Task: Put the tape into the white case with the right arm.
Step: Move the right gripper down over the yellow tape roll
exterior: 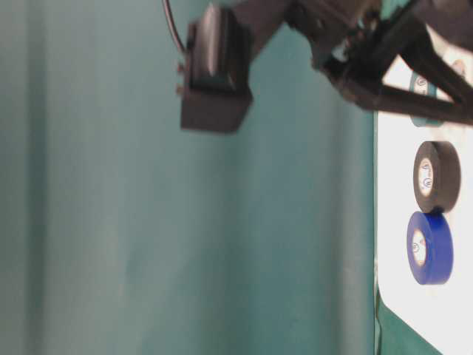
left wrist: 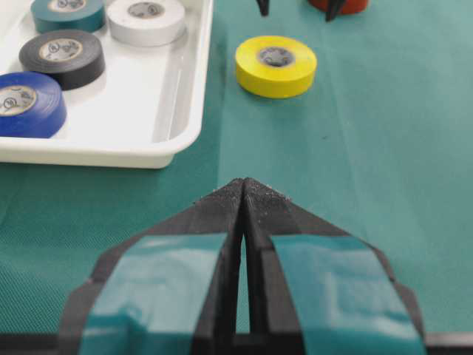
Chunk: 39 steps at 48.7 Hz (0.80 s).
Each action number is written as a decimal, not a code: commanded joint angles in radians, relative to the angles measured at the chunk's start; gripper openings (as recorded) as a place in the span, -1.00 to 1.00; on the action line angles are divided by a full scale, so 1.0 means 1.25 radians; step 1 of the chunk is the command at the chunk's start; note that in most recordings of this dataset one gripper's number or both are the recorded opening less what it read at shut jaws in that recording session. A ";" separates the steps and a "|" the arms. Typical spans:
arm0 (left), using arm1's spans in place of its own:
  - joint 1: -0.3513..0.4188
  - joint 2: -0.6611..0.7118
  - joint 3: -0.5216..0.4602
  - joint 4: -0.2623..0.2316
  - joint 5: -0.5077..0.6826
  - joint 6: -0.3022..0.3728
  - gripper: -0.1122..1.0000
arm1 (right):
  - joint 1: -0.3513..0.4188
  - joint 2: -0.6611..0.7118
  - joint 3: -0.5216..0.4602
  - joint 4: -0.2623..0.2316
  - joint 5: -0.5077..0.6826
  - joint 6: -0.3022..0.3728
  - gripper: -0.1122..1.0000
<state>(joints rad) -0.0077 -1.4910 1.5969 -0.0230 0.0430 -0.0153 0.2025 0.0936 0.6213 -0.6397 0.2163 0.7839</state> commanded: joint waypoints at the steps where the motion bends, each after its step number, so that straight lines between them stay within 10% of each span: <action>1: 0.000 0.015 -0.011 -0.001 -0.006 0.000 -0.79 | 0.001 0.006 -0.034 -0.001 -0.005 0.000 0.52; 39: 0.001 0.015 -0.011 0.000 -0.006 0.000 -0.80 | 0.001 0.096 -0.053 -0.001 -0.060 0.000 0.51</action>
<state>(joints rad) -0.0077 -1.4910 1.5969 -0.0230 0.0430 -0.0153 0.2025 0.2209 0.5752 -0.6397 0.1565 0.7839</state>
